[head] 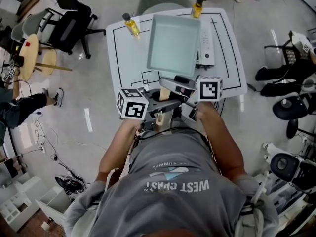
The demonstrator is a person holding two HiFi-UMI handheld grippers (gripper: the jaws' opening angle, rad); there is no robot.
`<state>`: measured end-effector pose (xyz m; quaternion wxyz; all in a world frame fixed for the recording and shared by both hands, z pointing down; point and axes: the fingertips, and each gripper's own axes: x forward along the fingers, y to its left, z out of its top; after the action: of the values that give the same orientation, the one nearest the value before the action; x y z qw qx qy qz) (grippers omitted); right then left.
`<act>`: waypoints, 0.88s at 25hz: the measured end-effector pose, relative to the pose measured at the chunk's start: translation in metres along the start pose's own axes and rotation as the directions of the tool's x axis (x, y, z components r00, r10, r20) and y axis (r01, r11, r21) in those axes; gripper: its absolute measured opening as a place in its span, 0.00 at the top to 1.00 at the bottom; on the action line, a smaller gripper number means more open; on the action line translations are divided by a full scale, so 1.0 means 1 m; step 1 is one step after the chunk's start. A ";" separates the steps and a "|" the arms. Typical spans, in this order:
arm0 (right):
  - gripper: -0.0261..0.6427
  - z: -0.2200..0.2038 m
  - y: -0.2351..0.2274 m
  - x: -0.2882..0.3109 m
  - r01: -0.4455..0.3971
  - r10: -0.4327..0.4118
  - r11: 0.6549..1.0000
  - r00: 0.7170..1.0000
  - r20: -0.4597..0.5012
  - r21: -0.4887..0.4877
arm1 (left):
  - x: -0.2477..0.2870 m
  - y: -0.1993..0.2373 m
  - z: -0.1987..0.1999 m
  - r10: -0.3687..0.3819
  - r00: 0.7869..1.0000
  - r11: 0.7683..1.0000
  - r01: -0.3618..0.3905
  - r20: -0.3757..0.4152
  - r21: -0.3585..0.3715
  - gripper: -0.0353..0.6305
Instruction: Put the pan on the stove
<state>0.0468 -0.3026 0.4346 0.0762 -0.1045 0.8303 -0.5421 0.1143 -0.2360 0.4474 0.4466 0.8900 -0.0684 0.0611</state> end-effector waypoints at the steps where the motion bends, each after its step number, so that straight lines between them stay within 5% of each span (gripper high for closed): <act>1: 0.67 0.002 -0.006 0.001 0.000 0.001 1.000 1.000 -0.004 0.008 | 0.002 0.005 0.001 0.003 1.000 1.000 -0.003 0.002 -0.011 0.76; 22: 0.67 0.020 -0.140 -0.004 0.038 -0.037 0.988 0.999 -0.014 0.152 | 0.041 0.122 -0.003 0.036 0.999 0.981 -0.034 0.009 -0.190 0.76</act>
<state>0.0681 -0.3736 0.5546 0.0692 -0.1110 0.7848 -0.6058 0.1330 -0.3083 0.5518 0.5277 0.8425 -0.0924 0.0566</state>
